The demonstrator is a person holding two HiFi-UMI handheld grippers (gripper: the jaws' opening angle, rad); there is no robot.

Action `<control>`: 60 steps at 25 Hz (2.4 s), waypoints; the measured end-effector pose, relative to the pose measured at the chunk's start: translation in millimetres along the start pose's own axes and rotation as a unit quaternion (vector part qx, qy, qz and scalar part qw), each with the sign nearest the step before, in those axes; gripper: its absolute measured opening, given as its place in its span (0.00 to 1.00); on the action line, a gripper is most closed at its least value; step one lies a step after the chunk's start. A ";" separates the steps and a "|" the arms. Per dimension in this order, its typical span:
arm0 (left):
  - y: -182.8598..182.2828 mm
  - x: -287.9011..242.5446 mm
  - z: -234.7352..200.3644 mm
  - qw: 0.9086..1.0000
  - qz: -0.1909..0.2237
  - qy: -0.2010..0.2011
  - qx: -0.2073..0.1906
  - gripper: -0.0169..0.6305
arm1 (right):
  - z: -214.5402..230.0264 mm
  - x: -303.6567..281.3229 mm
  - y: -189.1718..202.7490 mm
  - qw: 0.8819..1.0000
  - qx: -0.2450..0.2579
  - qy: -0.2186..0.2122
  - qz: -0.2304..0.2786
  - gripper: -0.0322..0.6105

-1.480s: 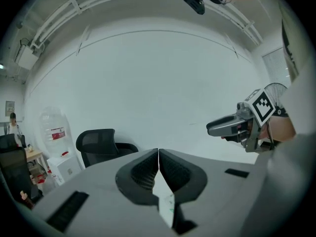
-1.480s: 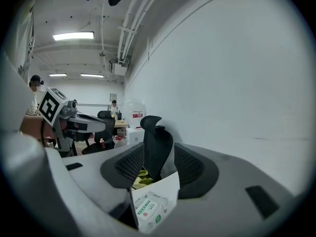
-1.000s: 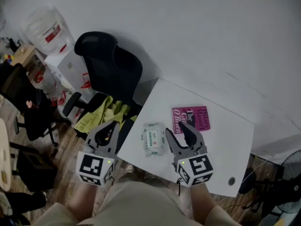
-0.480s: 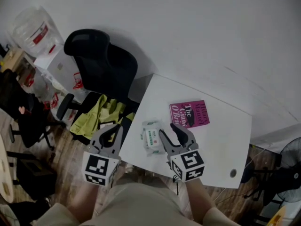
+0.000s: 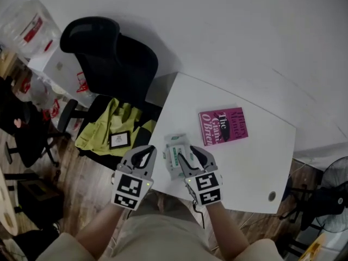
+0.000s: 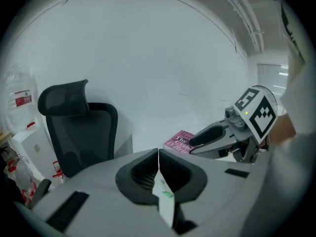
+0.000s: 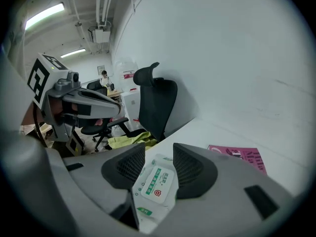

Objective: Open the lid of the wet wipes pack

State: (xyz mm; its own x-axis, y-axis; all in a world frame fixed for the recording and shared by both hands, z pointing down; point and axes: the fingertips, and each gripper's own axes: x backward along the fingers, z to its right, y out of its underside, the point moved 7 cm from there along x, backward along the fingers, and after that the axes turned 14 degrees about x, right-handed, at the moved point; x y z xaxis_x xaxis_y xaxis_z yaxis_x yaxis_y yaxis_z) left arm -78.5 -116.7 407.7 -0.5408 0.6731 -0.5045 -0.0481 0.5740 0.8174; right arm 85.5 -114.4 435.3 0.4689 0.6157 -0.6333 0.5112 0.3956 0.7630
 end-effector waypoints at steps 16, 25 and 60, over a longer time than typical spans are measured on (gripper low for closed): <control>100.3 -100.2 -30.0 0.989 -0.136 0.032 0.046 0.06 | -41.7 -90.4 76.2 0.991 0.052 -0.042 -0.118 0.35; 131.6 -127.1 -31.2 0.979 -0.187 0.066 0.054 0.06 | -49.4 -101.6 85.0 0.989 0.067 -0.002 -0.132 0.33; 149.2 -139.6 -39.1 0.976 -0.185 0.093 0.064 0.06 | -47.9 -97.2 83.6 0.988 -0.004 0.000 -0.156 0.33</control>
State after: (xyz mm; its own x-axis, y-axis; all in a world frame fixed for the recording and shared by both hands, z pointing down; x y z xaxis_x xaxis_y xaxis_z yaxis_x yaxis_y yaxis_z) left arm -43.0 -143.3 611.0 -0.6495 0.3196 -0.6899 -0.1695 0.8236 0.5412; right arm 48.1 -108.5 566.9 0.2906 0.4629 -0.8374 0.6243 0.5715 0.5326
